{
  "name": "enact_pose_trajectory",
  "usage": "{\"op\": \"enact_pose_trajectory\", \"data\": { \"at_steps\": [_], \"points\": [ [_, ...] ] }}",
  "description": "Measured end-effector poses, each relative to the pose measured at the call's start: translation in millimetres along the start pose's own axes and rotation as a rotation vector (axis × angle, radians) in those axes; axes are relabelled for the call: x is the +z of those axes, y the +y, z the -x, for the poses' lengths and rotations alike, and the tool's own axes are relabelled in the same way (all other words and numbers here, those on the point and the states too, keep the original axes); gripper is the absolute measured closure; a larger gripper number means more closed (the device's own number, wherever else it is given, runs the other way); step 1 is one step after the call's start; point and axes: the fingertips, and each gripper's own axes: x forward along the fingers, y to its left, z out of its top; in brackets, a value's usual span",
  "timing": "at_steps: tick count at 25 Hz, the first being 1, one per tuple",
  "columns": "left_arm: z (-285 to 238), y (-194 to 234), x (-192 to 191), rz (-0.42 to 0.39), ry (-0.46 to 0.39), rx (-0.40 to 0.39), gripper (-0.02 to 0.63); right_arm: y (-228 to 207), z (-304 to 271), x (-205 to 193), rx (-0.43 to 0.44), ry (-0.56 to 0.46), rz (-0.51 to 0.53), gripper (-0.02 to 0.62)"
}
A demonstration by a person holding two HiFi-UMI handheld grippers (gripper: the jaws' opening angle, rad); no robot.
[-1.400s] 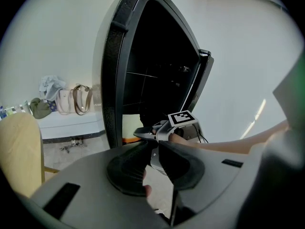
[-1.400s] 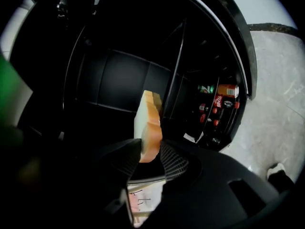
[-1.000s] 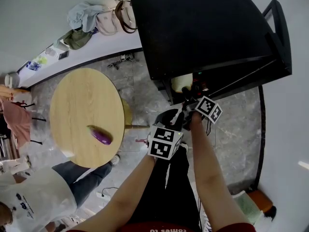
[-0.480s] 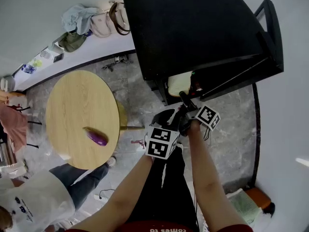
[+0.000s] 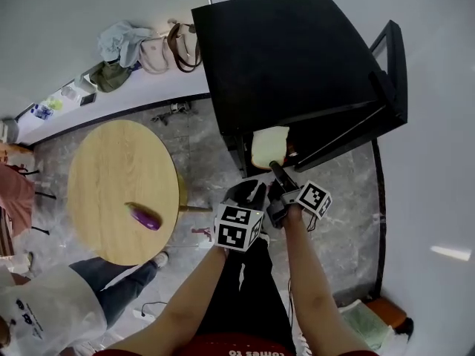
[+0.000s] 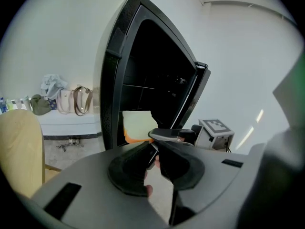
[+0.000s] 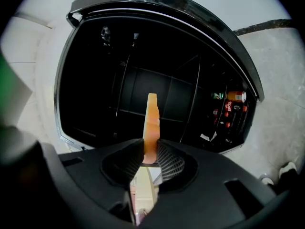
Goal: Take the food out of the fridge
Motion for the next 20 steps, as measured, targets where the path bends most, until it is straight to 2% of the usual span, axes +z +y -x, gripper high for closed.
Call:
{"op": "enact_pose_trajectory", "data": {
  "at_steps": [9,14,20],
  "points": [
    [29,0,7,-0.005,-0.011,0.005,0.551,24,30,-6,0.005,0.032,0.025,0.511],
    [43,-3,10,0.012,-0.024,0.01,0.551,36,51,-16,0.021,0.038,-0.013,0.511],
    [62,-13,14,-0.008,-0.032,-0.009,0.551,59,81,-28,0.064,0.029,-0.085,0.511]
  ]
}}
